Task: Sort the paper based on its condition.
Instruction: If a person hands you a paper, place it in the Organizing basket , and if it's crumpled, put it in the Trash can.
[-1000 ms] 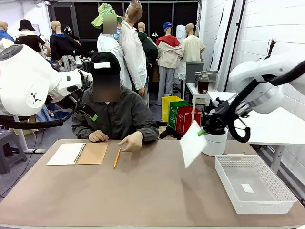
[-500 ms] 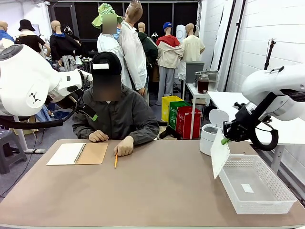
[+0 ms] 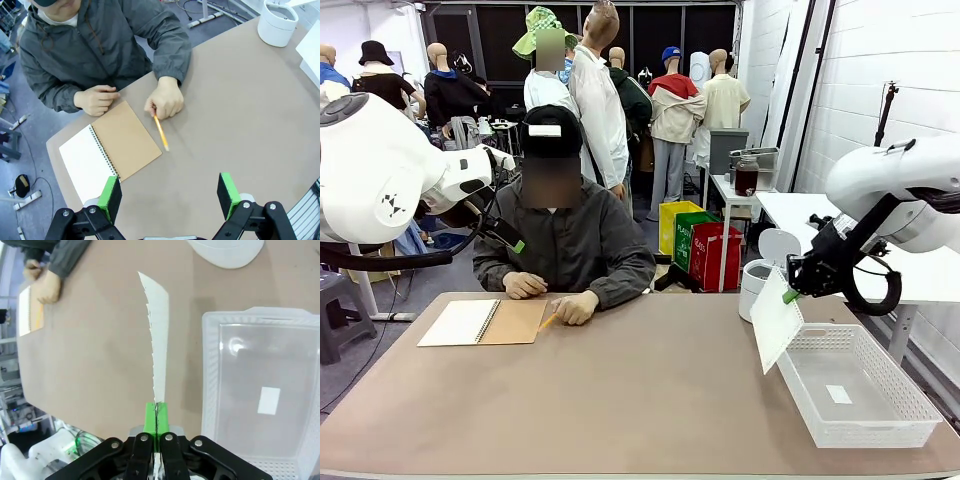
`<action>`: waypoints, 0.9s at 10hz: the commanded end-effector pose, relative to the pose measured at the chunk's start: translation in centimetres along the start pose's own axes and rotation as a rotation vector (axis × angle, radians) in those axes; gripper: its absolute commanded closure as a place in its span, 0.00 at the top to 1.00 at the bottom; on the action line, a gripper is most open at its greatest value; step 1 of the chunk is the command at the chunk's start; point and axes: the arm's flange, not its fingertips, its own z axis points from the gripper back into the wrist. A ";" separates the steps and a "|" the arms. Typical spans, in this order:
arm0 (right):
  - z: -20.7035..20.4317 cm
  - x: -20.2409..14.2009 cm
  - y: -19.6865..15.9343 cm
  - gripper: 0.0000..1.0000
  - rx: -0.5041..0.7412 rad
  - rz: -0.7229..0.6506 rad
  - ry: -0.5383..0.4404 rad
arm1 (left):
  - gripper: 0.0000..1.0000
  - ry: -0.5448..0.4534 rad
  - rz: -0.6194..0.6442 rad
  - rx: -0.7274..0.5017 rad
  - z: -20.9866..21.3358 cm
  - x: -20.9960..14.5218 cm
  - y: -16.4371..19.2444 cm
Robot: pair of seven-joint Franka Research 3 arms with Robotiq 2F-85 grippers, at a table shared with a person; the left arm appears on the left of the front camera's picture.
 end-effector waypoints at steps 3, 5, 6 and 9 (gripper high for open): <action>2.9 -0.1 -2.2 0.00 -0.125 -0.009 0.049 | 1.00 -0.002 -0.001 -0.001 0.1 0.0 0.1; 3.7 -0.3 -4.0 0.00 -0.124 0.030 0.066 | 1.00 -0.002 -0.001 -0.001 0.1 0.0 0.1; 3.8 -0.2 -4.9 0.00 -0.129 0.045 0.081 | 1.00 -0.002 -0.001 -0.001 0.1 0.0 0.1; 2.2 0.7 -6.3 0.00 -0.099 0.114 0.121 | 1.00 -0.002 -0.001 -0.001 0.1 0.0 0.1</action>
